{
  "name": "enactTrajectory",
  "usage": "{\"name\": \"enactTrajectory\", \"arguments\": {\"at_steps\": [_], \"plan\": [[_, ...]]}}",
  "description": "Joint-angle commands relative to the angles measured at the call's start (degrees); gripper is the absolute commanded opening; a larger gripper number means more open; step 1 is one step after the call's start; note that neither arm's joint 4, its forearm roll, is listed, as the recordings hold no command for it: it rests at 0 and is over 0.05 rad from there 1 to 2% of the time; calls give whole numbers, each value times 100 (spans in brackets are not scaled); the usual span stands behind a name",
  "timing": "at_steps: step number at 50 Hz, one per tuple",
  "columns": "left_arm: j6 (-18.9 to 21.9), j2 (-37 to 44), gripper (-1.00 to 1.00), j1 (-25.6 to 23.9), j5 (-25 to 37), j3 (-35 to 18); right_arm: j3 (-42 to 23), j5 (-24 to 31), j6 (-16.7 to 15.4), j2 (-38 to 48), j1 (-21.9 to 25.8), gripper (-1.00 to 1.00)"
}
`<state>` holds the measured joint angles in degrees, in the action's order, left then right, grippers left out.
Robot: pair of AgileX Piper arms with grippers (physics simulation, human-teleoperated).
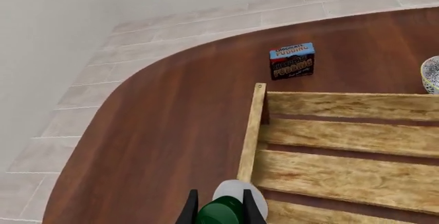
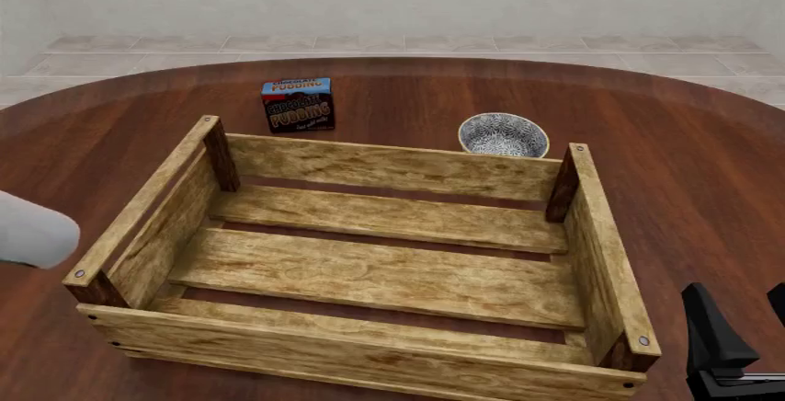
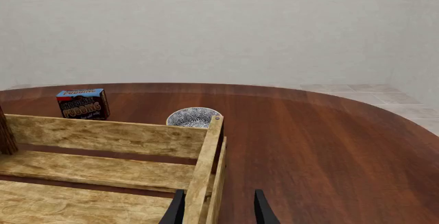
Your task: Pick up the salad dressing and put it in the tray.
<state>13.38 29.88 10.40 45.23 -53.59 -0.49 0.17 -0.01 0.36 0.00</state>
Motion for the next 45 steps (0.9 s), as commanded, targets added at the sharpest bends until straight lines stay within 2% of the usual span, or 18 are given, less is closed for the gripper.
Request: {"name": "enactTrajectory", "arguments": {"at_steps": [1, 12, 24, 30, 45], "plan": [[231, 252, -100, -633, -137, -190, 0, 0, 1, 1, 0, 100], [358, 666, -100, -1248, -416, -361, 0, 0, 0, 1, 1, 100], [343, 1164, -100, -1976, -888, -121, 0, 0, 0, 0, 1, 100], [477, 1495, -100, -2389, -1258, 101, 0, 0, 0, -1, -1, 100], [757, 2320, -100, -2878, -1939, 340, 0, 0, 0, 0, 0, 100]]}}
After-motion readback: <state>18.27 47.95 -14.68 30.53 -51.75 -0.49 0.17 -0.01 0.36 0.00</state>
